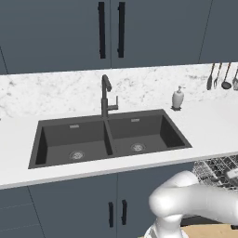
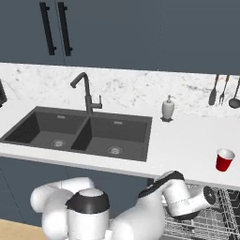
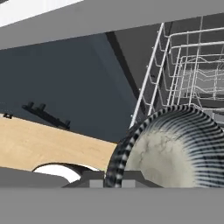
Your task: Pick up the cup and bowl from the counter, place them in the dishwasher, and close the dishwasher door.
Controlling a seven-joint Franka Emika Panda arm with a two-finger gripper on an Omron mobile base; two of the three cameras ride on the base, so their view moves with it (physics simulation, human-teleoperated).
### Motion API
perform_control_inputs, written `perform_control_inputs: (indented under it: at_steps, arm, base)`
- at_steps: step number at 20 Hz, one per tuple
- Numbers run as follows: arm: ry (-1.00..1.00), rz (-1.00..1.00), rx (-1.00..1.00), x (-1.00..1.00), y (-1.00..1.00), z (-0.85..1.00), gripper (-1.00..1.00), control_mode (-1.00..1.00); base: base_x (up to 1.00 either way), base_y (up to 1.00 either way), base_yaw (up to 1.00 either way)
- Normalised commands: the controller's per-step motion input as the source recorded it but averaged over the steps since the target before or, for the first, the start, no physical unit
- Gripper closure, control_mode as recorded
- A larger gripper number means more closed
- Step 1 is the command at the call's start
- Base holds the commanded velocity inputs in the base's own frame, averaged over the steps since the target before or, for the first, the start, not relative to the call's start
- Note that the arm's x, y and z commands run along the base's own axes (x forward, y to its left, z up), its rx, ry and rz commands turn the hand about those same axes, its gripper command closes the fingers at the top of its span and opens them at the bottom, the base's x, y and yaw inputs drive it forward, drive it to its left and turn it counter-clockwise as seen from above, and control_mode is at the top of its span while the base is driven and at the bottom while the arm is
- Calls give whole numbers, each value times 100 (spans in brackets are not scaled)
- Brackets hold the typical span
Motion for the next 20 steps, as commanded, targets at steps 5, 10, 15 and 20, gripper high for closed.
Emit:
perform_control_inputs:
  at_steps: [5, 10, 15, 20]
  arm:
    - [-9, -17, 4, 8, 10, -23, 100, -100]
    - [-1, -21, 0, 25, 5, -28, 100, -100]
    - [-3, -19, 0, 37, 0, -47, 100, -100]
    - [-10, -13, -2, 44, 1, -52, 100, -100]
  base:
    - [0, 0, 0]
    - [0, 0, 0]
    - [0, 0, 0]
    - [0, 0, 0]
